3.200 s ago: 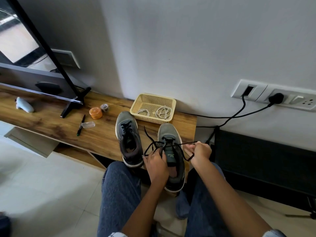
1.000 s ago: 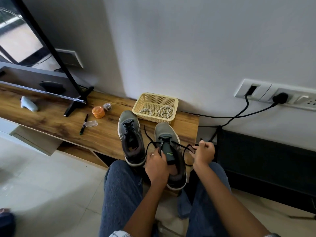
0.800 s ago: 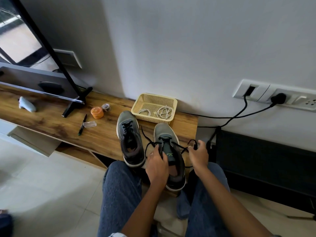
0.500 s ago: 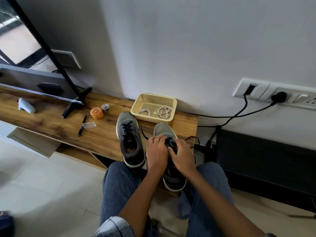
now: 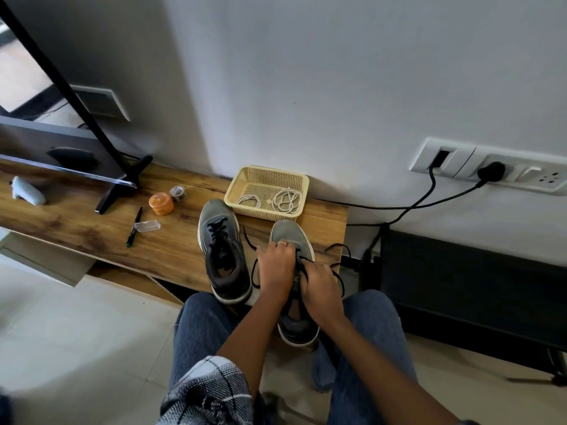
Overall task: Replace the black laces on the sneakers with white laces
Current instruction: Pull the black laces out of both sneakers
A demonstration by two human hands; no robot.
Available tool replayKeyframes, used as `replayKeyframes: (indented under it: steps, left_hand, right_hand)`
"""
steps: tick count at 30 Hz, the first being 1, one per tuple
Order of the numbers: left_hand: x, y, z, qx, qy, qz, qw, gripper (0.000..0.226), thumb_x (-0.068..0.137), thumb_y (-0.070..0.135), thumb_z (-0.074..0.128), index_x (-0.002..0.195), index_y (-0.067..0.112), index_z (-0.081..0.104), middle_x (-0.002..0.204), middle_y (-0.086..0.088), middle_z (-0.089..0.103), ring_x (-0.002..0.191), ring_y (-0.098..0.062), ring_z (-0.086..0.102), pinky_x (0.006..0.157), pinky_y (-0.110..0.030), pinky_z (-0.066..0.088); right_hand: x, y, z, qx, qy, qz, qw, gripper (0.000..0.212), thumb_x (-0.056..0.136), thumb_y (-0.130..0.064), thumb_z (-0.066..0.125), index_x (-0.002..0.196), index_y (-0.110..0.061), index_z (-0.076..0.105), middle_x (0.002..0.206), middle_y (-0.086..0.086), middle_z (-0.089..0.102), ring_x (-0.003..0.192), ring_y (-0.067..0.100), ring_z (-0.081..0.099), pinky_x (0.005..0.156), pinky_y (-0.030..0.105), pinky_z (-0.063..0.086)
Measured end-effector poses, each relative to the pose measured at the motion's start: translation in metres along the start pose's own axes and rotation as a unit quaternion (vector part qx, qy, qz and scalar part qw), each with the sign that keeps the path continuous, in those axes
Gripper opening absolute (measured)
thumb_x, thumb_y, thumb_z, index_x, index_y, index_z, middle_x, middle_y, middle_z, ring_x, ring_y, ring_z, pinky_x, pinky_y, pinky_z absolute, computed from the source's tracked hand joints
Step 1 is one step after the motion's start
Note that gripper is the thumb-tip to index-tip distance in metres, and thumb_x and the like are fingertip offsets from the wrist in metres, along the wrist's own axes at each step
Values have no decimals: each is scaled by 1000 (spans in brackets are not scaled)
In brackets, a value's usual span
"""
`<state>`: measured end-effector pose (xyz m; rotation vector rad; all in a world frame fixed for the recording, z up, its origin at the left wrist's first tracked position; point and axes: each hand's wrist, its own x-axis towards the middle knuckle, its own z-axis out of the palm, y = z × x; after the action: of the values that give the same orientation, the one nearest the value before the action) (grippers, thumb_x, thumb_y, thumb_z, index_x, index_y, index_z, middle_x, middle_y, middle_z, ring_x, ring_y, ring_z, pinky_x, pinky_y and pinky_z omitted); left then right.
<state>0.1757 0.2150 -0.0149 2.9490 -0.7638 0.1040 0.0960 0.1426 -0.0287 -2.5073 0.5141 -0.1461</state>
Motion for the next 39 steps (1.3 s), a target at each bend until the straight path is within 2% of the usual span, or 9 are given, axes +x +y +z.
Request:
replayKeyframes:
  steps: [8,12,15,17,21,23,26,32,39]
  left_hand:
    - [-9,-3,4,-234,50,-113,964,16,101,20,43,100,10,56,93,-6,59,85,-25,56,69,-33,37]
    - [-6,0,-6,-399,91,-347,844,15,102,20,38,103,11,51,85,-3,54,76,-22,51,63,-33,32]
    - [-4,4,-8,-459,122,-400,784,13,101,18,42,105,9,50,87,-6,56,80,-27,57,64,-32,35]
    - [-6,8,-12,-455,126,-370,800,12,100,17,42,106,11,50,89,-4,57,86,-29,59,66,-33,37]
    - [-8,0,-3,-214,123,-140,959,31,90,15,55,121,17,53,113,-3,62,109,-26,54,93,-43,42]
    - [-9,-4,5,-109,73,-23,991,44,79,16,63,122,21,56,122,-1,60,122,-28,48,106,-55,31]
    - [-11,-7,13,-48,46,58,996,41,64,18,78,104,23,67,105,1,68,117,-29,53,105,-53,21]
    - [-5,0,4,14,93,22,995,32,49,24,92,66,21,65,55,3,60,78,-22,61,90,-42,28]
    - [-12,-2,19,-94,119,-46,987,12,81,25,73,79,20,62,72,4,61,85,-20,55,93,-47,32]
  right_hand:
    - [-3,-1,6,53,73,76,993,19,96,-13,43,100,-4,59,98,10,62,93,27,54,71,37,43]
    - [-4,-1,7,66,86,99,989,17,96,-12,43,96,-4,58,96,8,60,93,25,53,68,34,40]
    - [-4,0,7,71,83,106,988,17,96,-13,43,96,-5,58,95,8,60,94,24,52,66,31,36]
    - [-2,1,7,71,79,111,988,18,96,-13,43,97,-5,58,97,8,60,95,24,52,67,32,38]
    - [-1,3,8,59,70,99,991,18,96,-13,43,98,-5,59,96,9,60,96,24,53,69,35,42]
    - [-1,2,7,56,71,89,992,19,96,-14,43,99,-6,60,97,8,61,96,24,53,72,37,46]
    - [-2,-1,5,41,65,75,994,21,96,-15,41,101,-8,60,99,7,61,98,24,53,75,39,47]
    - [-7,-3,3,11,50,60,997,23,97,-14,39,107,-9,59,102,8,60,100,24,53,77,39,48]
    - [-7,-6,3,14,55,88,994,22,98,-15,39,106,-10,58,101,5,60,100,21,52,74,35,46]
